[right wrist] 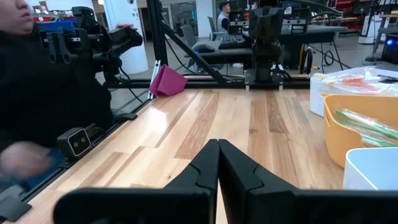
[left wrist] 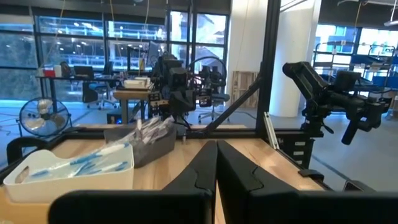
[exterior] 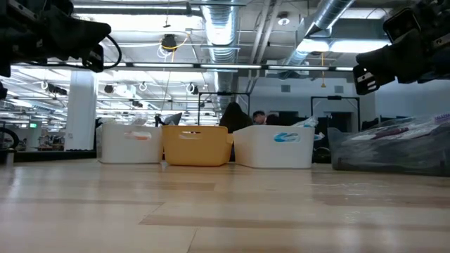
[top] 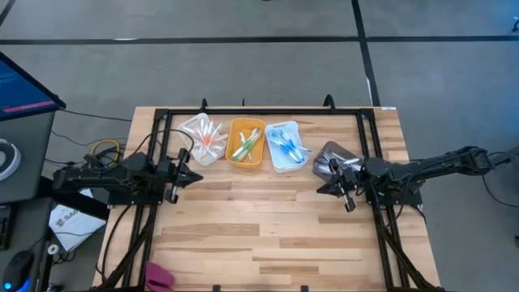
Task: Pick & Place Toothbrushes
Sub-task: Return to Home Position
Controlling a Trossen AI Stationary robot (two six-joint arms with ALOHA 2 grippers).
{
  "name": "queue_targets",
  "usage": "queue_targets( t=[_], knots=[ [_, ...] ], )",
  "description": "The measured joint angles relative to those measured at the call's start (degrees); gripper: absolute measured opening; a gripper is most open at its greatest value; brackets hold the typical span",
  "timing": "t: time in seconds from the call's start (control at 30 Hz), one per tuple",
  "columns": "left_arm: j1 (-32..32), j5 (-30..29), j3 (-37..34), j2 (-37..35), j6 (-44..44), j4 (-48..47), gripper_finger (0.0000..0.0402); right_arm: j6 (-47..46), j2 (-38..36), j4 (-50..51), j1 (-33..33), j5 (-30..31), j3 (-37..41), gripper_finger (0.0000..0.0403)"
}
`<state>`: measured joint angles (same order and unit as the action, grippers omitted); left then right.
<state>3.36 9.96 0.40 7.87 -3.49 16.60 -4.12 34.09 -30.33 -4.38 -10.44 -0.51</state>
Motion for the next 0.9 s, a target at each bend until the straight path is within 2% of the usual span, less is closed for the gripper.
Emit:
queue_targets(
  t=[0.13, 0.37, 0.5, 0.9],
  knots=[
    [-0.2, 0.0, 0.0, -0.6, 0.0, 0.1, 0.0001, 0.0, 0.0, 0.0, 0.0, 0.0, 0.0, 0.0003],
    [0.0, 0.0, 0.0, -7.8, 0.0, 0.6, 0.0001, 0.0, 0.0, 0.0, 0.0, 0.0, 0.0, 0.0003],
    [0.0, 0.0, 0.0, -7.1, 0.0, 3.3, 0.0001, 0.0, 0.0, -0.1, 0.0, 0.0, 0.0, 0.0003],
    [-0.1, 0.0, 0.0, -3.3, 0.0, 3.1, 0.0001, 0.0, 0.0, -0.1, 0.0, 0.0, 0.0, 0.0003]
  ],
)
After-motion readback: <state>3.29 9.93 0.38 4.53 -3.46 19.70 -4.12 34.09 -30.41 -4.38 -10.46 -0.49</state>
